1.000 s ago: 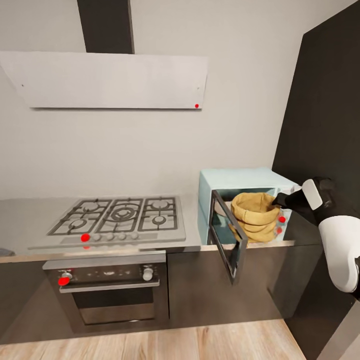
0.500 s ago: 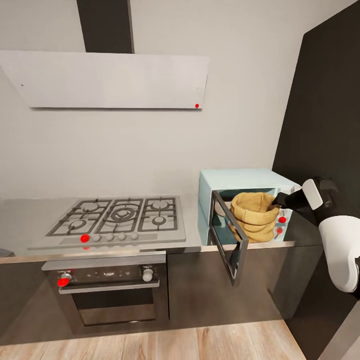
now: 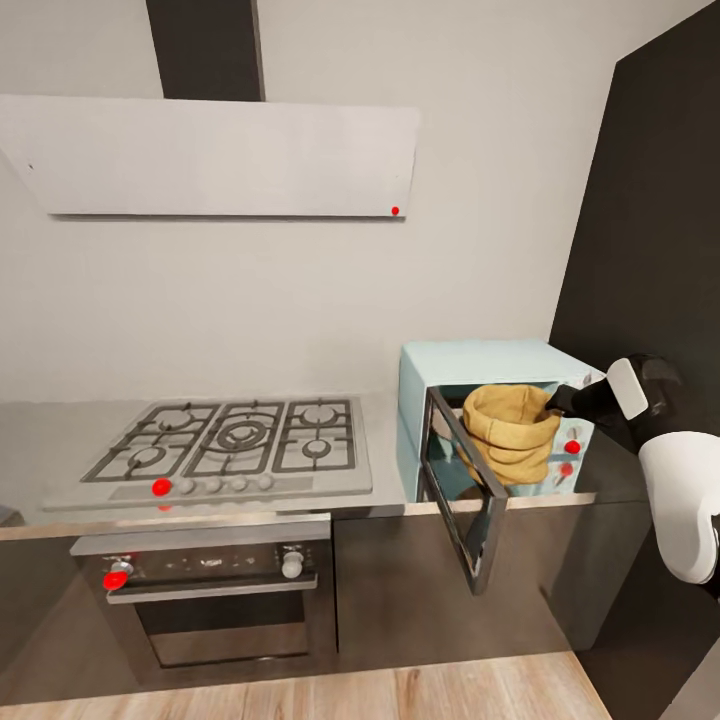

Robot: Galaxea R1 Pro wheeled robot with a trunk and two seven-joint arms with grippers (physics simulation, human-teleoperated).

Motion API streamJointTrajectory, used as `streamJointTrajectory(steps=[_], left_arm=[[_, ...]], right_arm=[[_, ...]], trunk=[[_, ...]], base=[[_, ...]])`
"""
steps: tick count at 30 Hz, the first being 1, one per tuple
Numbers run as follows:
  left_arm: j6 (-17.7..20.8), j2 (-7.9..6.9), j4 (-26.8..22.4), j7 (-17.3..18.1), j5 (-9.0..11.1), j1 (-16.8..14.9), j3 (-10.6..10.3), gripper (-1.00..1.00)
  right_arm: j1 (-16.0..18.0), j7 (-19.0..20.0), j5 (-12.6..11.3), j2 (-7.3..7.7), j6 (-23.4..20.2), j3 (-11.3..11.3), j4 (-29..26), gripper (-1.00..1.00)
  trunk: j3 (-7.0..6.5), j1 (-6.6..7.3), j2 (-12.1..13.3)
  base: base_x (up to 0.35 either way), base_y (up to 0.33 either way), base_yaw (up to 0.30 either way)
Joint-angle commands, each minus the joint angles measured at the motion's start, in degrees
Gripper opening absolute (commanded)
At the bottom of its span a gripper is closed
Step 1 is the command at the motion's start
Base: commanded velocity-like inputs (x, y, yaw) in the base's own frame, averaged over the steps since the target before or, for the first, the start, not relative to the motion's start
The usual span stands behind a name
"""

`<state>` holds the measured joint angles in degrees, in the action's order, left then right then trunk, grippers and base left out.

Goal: In the kitchen, take the popcorn bag from the countertop, put it into the microwave, and heat it until the popcorn is cooked so the cooked popcorn ends up inside the bag.

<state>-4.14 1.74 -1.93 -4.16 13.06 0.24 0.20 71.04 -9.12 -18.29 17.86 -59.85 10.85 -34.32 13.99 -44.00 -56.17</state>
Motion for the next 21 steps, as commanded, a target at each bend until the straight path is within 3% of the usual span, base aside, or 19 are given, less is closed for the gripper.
streamJointTrajectory(steps=[1,9,21], left_arm=[[-0.08,0.02,-0.10,-0.17,0.30,0.02,-0.03,1.00],[-0.08,0.01,-0.11,0.27,0.30,0.02,-0.04,1.00],[-0.08,-0.07,-0.10,0.29,0.30,0.02,-0.04,1.00]], right_arm=[[0.06,-0.55,-1.15,-0.01,-0.15,0.22,-0.14,-1.00],[0.06,-0.61,-1.14,0.00,-0.15,0.18,-0.13,-1.00],[0.06,-0.63,-1.14,-0.02,-0.15,0.16,-0.05,-1.00]], trunk=[[0.05,-0.01,-0.04],[0.05,-0.01,-0.04],[0.05,-0.01,-0.04]], base=[[0.022,0.000,0.000],[0.017,0.000,0.000],[0.227,0.000,0.000]])
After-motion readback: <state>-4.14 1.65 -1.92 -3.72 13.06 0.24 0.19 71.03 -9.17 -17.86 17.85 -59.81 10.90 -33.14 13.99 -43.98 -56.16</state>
